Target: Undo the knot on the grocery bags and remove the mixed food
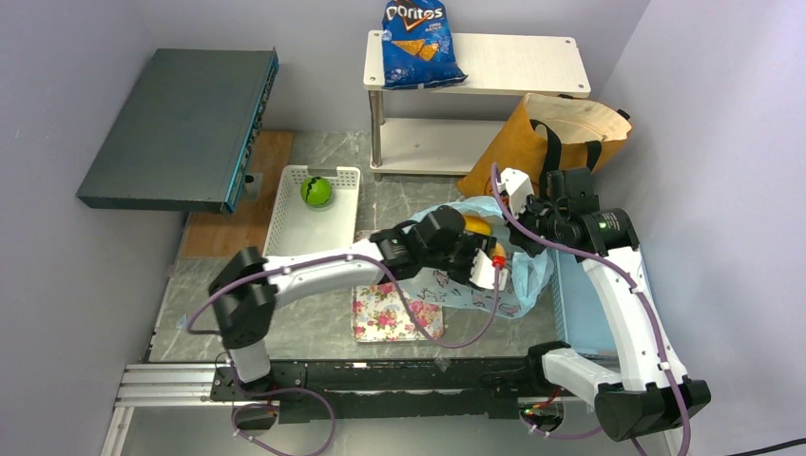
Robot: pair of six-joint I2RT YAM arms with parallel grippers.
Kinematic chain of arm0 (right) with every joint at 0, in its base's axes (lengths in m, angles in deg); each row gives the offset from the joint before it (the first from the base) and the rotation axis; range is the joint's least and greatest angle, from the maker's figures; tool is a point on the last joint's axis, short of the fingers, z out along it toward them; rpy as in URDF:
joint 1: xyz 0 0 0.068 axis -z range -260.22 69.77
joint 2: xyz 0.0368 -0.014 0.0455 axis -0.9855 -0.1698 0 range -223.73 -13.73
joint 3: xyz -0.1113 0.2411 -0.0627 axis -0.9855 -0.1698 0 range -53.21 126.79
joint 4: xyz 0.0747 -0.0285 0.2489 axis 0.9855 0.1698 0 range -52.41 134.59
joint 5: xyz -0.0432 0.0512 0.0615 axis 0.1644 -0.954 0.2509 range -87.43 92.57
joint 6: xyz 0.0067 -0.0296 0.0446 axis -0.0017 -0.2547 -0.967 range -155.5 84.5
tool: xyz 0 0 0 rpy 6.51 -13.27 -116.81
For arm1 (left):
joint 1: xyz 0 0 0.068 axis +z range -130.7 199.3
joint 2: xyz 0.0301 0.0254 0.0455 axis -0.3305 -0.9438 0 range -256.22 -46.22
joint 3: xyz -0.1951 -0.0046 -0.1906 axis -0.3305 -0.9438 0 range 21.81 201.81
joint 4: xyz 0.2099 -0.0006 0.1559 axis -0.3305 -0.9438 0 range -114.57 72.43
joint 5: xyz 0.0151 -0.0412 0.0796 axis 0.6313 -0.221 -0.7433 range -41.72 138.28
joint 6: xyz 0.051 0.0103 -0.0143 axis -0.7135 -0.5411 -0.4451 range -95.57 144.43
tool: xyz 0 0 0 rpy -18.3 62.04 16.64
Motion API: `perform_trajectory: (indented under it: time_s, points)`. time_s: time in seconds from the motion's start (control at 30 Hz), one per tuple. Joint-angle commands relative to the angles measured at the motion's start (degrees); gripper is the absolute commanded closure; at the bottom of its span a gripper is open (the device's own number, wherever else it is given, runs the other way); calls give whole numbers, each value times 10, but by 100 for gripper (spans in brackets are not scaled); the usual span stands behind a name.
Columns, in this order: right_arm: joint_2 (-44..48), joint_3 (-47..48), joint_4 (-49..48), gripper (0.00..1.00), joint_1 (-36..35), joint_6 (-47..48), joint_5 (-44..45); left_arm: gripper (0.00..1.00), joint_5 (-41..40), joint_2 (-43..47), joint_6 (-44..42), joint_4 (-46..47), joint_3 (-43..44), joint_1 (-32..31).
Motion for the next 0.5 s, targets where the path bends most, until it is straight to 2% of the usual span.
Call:
perform_trajectory:
  time_s: [0.0,0.13,0.23,0.37,0.47]
  points:
    - [10,12,-14,100,-1,-8,-8,81,64,108,73,-11,-25,-1]
    - [8,10,-17,100,-1,-10,-13,80,87,203,127,-38,-58,23]
    - [6,5,-21,100,-1,-12,-19,78,79,263,183,-67,-58,64]
    - [5,7,-23,100,-1,-15,-23,78,44,314,237,-136,-43,177]
    - [4,7,-25,100,-1,-17,-24,77,17,335,222,-182,-70,276]
